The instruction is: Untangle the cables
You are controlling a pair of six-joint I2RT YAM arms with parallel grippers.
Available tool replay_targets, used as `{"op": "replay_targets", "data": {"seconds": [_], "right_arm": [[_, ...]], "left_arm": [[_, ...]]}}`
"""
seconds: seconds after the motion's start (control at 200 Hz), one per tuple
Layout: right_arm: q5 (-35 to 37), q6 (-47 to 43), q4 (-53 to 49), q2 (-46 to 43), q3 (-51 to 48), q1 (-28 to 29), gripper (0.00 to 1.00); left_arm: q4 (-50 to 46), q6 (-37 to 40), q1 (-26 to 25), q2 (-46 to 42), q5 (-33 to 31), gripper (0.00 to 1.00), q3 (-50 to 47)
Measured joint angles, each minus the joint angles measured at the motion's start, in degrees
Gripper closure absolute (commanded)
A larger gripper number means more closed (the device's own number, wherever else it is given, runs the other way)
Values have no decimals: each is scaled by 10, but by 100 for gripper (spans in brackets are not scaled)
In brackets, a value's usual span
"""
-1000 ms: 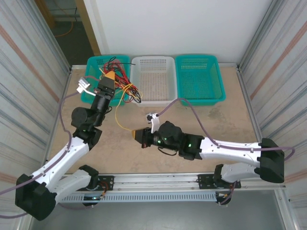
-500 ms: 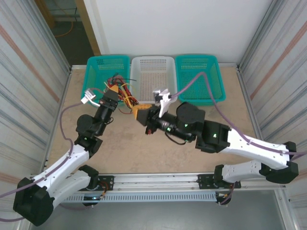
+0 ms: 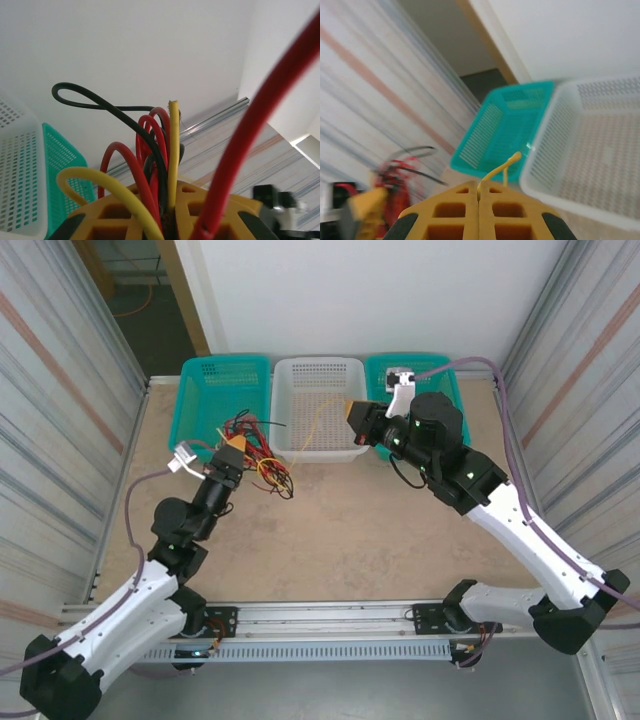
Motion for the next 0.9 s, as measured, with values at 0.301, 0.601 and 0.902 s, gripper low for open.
{"op": "replay_targets", "data": {"seconds": [0.301,0.601,0.902], "right_arm": [[-70,91,103,14,-196,-1,100],[-54,140,215,37,-265,130,100],[25,146,228,-45,-302,276,100]], "left_arm": [[33,-38,0,14,13,100,75],[77,-47,2,58,17,100,95],[102,-6,28,110,18,100,120]]}}
